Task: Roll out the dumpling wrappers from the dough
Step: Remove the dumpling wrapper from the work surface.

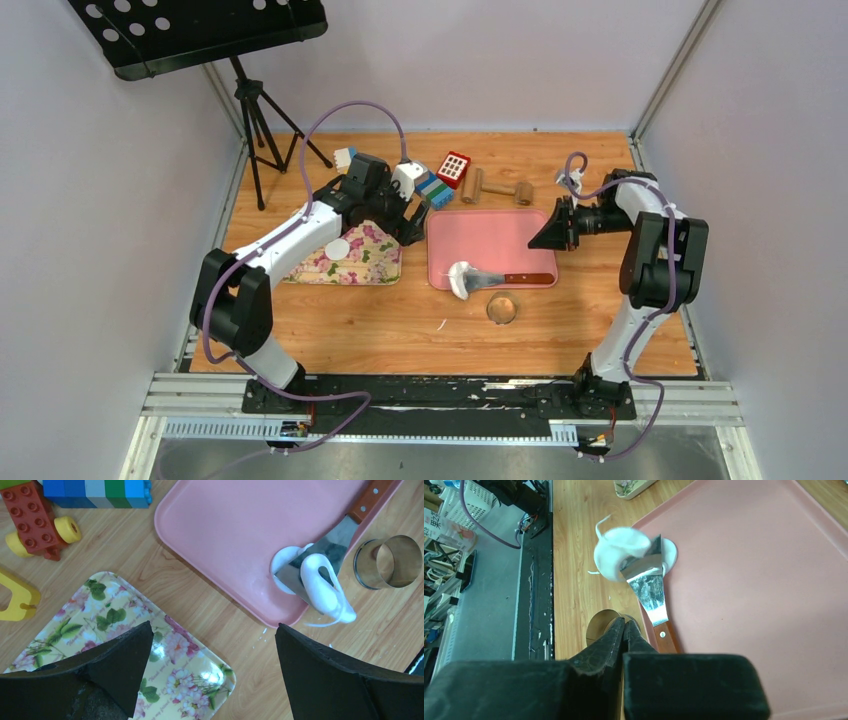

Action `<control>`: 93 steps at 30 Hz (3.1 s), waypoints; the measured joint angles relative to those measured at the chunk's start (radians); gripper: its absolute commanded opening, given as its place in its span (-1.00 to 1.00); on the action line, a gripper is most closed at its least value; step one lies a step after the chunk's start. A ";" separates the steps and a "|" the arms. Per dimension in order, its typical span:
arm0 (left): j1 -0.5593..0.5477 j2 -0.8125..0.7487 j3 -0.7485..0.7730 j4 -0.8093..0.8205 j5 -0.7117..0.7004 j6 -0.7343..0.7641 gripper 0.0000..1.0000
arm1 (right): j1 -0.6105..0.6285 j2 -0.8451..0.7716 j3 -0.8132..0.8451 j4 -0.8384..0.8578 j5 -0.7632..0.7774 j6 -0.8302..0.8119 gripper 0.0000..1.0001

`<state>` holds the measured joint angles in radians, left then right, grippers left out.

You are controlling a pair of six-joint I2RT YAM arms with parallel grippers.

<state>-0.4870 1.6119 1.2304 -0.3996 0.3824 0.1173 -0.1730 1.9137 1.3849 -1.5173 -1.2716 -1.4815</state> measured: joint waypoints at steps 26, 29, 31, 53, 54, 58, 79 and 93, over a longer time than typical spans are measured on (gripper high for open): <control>0.003 0.000 0.000 0.000 -0.004 0.003 1.00 | 0.038 -0.652 -0.352 0.617 0.529 0.141 0.79; 0.003 0.000 0.001 -0.001 -0.003 0.005 1.00 | 0.095 -0.579 -0.358 0.668 0.583 0.115 0.72; 0.003 0.000 0.003 -0.001 -0.003 0.005 1.00 | 0.116 -0.534 -0.371 0.693 0.604 0.081 0.71; 0.003 0.011 0.006 0.000 -0.003 0.015 1.00 | 0.267 -0.307 -0.357 0.689 0.720 -0.117 0.45; 0.003 0.011 0.006 0.000 -0.003 0.015 1.00 | 0.270 -0.304 -0.357 0.690 0.724 -0.117 0.44; 0.003 0.011 0.006 0.000 -0.003 0.015 1.00 | 0.276 -0.282 -0.358 0.699 0.739 -0.117 0.44; 0.003 0.012 0.006 0.000 -0.003 0.015 1.00 | 0.293 -0.317 -0.363 0.692 0.730 -0.090 0.43; 0.003 0.012 0.006 0.001 -0.003 0.015 1.00 | 0.331 -0.328 -0.397 0.697 0.723 -0.056 0.38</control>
<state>-0.4835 1.6238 1.2362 -0.3988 0.3798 0.1322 0.1581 1.5856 0.9874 -0.8200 -0.5488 -1.5379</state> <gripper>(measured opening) 0.998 0.704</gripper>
